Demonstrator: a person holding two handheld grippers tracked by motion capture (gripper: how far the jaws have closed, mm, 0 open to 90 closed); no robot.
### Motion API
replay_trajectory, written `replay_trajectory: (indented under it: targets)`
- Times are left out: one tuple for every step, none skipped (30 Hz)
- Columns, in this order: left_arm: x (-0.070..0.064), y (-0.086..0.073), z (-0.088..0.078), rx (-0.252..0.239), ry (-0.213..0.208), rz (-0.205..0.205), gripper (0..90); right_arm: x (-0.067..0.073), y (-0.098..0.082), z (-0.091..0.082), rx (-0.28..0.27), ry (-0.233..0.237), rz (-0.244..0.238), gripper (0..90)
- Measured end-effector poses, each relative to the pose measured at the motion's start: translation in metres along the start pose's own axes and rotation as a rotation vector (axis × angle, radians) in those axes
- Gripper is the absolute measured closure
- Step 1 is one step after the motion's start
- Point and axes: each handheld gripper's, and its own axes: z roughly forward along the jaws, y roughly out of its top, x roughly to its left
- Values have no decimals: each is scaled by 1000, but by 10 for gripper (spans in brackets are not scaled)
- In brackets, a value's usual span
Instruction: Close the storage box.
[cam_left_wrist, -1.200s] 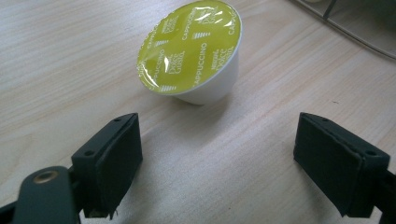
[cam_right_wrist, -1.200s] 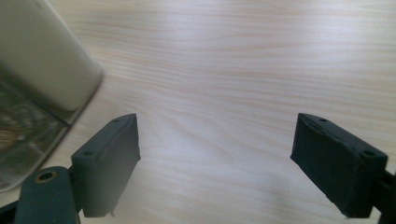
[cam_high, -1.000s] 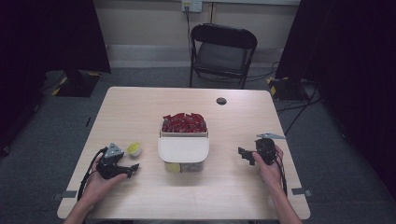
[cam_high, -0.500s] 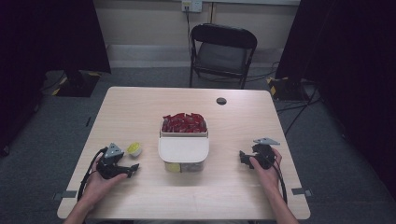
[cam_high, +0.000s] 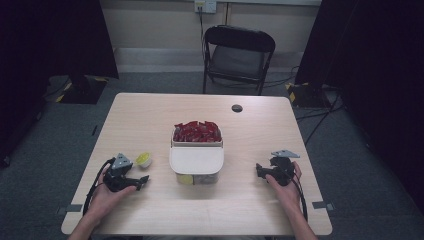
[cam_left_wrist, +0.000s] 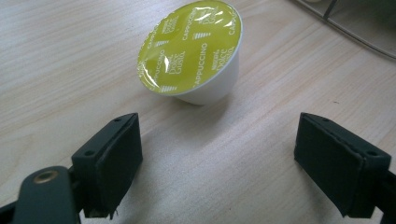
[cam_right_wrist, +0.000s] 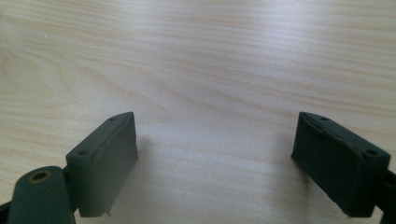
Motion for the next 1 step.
replay_trajectory:
  targets:
    - [0, 0, 0, 0, 0, 0, 147, 0, 0, 0, 0, 0, 0, 134]
